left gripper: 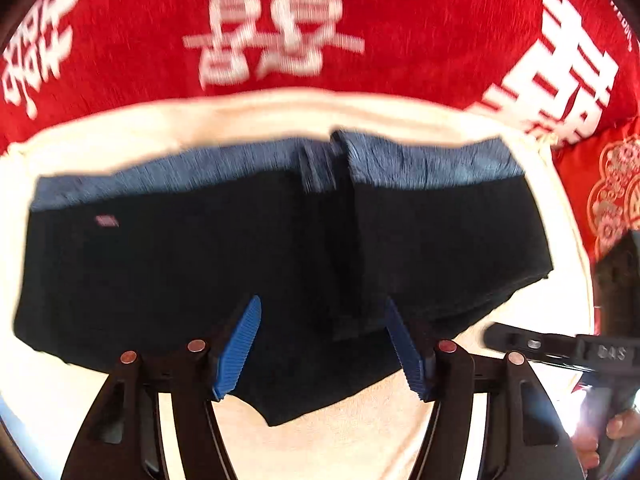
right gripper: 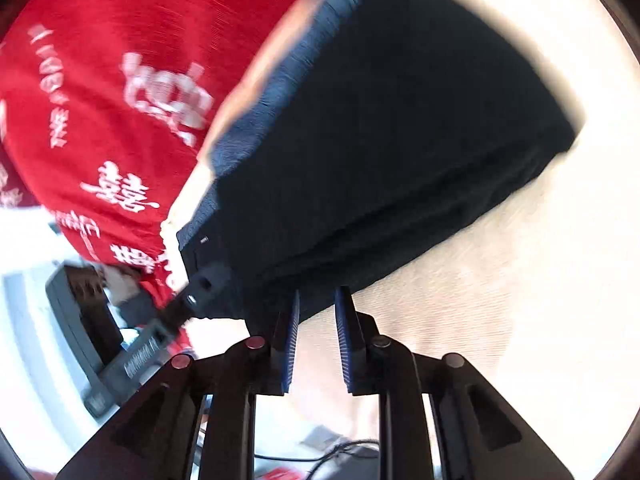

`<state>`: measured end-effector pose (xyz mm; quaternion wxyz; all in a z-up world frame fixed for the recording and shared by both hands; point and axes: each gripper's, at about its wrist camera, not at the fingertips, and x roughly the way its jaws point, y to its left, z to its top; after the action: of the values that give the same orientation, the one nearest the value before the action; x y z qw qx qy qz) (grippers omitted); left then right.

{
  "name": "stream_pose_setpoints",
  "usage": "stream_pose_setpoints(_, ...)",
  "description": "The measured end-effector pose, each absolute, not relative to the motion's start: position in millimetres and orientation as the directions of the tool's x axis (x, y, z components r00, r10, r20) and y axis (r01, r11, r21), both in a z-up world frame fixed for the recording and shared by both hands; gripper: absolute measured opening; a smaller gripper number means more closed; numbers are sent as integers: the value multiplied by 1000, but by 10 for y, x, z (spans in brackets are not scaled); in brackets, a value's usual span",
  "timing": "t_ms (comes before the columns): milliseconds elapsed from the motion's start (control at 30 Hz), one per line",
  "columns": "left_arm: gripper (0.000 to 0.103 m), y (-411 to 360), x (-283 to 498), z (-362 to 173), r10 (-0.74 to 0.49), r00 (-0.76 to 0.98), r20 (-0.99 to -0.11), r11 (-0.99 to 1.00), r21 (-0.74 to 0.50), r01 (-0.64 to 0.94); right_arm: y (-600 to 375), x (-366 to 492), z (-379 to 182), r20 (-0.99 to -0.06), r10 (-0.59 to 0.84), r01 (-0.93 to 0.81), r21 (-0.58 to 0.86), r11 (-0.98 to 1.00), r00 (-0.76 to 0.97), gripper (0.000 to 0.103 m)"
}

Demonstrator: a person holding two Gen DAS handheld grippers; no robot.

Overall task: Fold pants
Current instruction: 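Open both grippers and release the doubled trousers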

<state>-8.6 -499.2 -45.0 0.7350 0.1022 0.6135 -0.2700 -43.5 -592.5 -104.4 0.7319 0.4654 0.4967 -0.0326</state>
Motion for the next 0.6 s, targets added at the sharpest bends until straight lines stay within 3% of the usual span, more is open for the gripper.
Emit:
stream_pose_setpoints(200, 66, -5514, 112, -282, -304, 177, -936, 802, -151, 578, -6589, -70, -711, -783, 238, 515, 573, 638, 575, 22)
stream_pose_setpoints(267, 66, -5750, 145, -431, -300, 183, -936, 795, -140, 590, -6661, 82, -826, -807, 226, 512, 534, 673, 545, 22)
stream_pose_setpoints(367, 66, -5916, 162, -781, -195, 188, -963, 818, -53, 572, -6561, 174, -1162, -857, 245, 552, 485, 678, 452, 21)
stream_pose_setpoints(467, 67, -5773, 34, -986, -199, 152, -968, 830, -84, 551, -6363, 1, -1235, -848, 232, 529, 487, 695, 476, 21)
stream_pose_setpoints(500, 71, -5747, -43, -961, -196, 174, -965, 817, -62, 574, -6309, -41, -1212, -854, 218, 514, 468, 719, 473, 21)
stream_pose_setpoints(533, 86, -5726, -131, -969, -144, 188, -971, 803, -4, 596, -6247, -63, -1197, -860, 211, 494, 450, 744, 464, 21)
stream_pose_setpoints(600, 88, -5616, -197, -949, -158, 180, -971, 810, -23, 586, -6214, -65, -1191, -860, 220, 481, 449, 753, 460, 21)
